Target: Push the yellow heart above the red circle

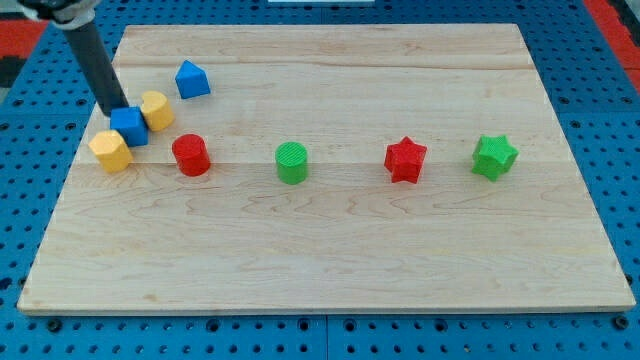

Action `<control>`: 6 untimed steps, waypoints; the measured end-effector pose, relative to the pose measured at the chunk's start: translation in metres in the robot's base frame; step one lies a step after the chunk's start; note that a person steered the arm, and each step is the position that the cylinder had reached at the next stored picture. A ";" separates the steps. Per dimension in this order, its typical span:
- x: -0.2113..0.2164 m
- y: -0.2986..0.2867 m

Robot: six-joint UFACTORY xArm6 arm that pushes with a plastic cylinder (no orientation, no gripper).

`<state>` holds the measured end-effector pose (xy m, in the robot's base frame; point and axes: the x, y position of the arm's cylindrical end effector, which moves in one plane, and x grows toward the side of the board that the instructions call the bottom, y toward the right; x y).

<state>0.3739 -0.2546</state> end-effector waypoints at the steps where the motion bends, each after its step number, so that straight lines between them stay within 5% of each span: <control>1: 0.013 -0.001; 4: -0.002 0.049; 6: 0.038 -0.006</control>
